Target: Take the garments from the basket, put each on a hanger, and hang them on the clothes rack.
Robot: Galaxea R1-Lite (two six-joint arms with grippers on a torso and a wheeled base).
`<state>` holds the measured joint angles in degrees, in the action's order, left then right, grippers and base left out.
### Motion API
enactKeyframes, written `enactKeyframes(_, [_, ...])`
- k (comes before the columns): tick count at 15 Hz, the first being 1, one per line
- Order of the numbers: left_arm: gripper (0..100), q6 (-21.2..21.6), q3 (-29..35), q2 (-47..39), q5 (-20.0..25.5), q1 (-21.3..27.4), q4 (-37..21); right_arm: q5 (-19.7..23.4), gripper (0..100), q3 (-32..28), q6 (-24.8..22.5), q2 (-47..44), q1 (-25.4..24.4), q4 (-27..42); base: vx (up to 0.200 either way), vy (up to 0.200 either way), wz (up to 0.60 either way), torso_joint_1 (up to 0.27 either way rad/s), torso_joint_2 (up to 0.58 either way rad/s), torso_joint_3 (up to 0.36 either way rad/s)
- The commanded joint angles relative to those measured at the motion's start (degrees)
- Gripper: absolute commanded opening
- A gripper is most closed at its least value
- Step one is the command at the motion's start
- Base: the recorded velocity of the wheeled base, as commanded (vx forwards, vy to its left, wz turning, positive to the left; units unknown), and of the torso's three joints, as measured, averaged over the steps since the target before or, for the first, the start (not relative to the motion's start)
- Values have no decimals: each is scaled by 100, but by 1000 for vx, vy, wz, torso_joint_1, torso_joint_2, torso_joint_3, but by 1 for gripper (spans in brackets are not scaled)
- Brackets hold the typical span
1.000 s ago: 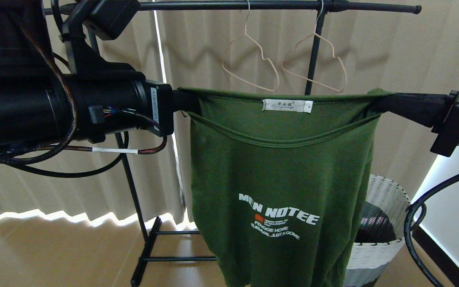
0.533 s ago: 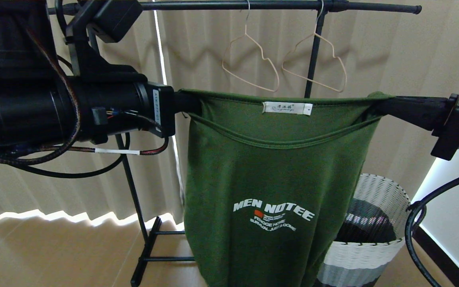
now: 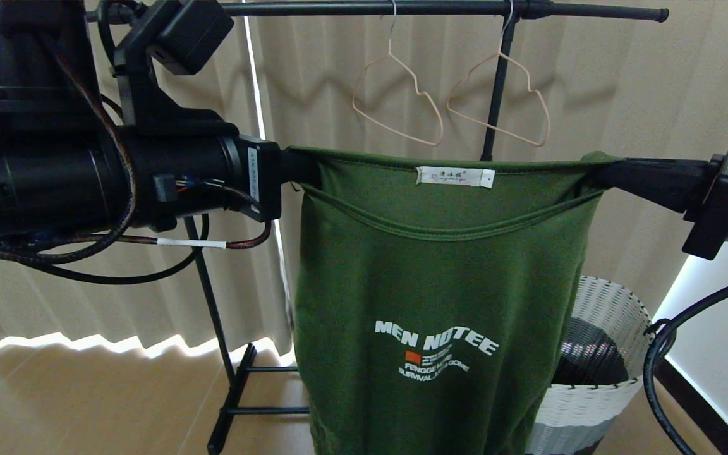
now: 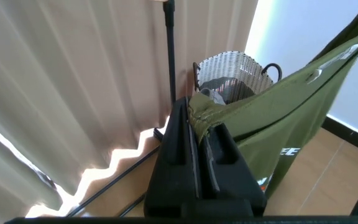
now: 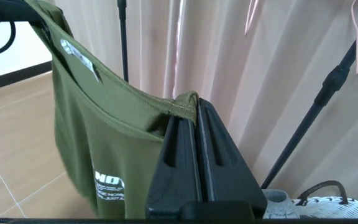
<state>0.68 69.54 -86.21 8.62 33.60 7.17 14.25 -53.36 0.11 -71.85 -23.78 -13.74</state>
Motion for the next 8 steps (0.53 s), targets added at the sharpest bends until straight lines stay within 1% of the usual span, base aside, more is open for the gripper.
enactKeyframes(1, [0, 2, -1, -1, -1, -2, -5, -1, 0, 18, -11, -22, -3, 12, 0, 0, 0, 0, 0, 0])
enactKeyframes(2, [0, 11, -37, -1, -62, -2, -5, -1, 100, 62, -29, -31, -3, 12, 0, 0, 0, 0, 0, 0])
enactKeyframes(4, [0, 11, -37, -27, -220, -2, -5, -1, 100, 194, -29, -4, -3, -32, 0, 0, 0, 0, 0, 0])
enactKeyframes(6, [0, 11, -37, -27, -238, -2, -14, 8, 100, 335, -11, 57, -3, -76, 0, 0, 0, 0, 0, 0])
enactKeyframes(8, [0, 20, -37, -54, -247, -108, -40, 43, 100, 484, 7, 277, -12, -85, 0, 0, 0, 0, 0, 0])
